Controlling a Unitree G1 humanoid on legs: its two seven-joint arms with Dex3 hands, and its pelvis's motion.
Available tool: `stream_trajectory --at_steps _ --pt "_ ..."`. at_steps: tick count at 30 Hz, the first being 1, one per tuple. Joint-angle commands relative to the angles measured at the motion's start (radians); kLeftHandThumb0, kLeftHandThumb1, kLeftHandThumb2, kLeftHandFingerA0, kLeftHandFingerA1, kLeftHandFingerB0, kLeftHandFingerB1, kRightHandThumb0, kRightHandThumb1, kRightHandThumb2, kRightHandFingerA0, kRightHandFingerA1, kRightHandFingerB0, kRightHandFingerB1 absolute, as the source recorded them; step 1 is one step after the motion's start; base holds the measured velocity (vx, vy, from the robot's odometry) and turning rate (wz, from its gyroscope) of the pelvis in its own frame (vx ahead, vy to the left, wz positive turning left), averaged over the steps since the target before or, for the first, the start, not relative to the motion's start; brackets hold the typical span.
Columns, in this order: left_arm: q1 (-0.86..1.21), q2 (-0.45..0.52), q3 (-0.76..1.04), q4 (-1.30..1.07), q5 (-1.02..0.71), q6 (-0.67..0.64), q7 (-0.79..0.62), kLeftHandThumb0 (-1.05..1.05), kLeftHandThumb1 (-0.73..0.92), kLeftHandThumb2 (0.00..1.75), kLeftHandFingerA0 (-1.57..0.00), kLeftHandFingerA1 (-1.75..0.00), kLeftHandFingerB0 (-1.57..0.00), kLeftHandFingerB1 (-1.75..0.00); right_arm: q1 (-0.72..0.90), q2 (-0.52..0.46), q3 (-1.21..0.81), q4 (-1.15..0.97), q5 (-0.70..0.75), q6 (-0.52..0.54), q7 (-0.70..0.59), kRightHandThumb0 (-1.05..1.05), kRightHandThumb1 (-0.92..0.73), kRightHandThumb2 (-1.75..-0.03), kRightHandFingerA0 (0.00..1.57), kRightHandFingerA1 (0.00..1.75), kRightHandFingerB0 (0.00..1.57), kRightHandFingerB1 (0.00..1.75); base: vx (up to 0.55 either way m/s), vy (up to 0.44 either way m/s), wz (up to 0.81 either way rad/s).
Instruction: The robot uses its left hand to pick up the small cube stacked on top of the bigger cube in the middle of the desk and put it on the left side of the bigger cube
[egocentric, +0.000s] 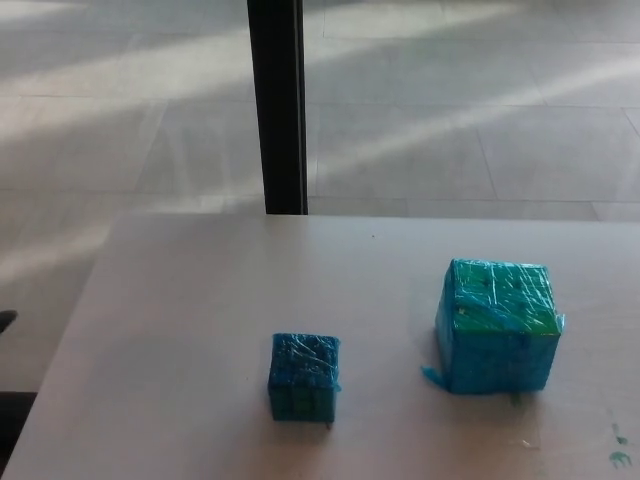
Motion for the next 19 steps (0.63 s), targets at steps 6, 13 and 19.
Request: stream_trajectory --at_steps 6,13,19 --pt "0.276 -0.085 0.607 0.515 -0.429 -0.176 0.433 -0.81 0.64 0.99 -0.3 -0.69 -0.05 -0.26 0.026 -0.023 -0.013 0.014 0.024 0.004 0.01 -0.88 -0.57 -0.6 0.48 1.03 0.52 0.76 0.0 0.0 0.0" --pt "0.312 -0.058 0.607 0.675 -0.405 -0.154 0.447 -0.83 0.65 0.99 -0.49 -0.76 -0.17 -0.46 0.03 -0.025 -0.014 0.004 0.026 0.008 0.013 -0.86 -0.41 -1.01 0.55 0.95 0.54 0.78 0.0 0.0 0.0" --pt "0.319 -0.061 0.572 0.701 -0.38 -0.08 0.407 -0.83 0.82 0.65 -0.55 -1.06 -0.19 -0.37 0.022 -0.034 -0.007 0.019 0.015 0.003 0.009 -0.87 -0.58 -0.61 0.5 1.03 0.53 0.77 0.0 0.0 0.0"
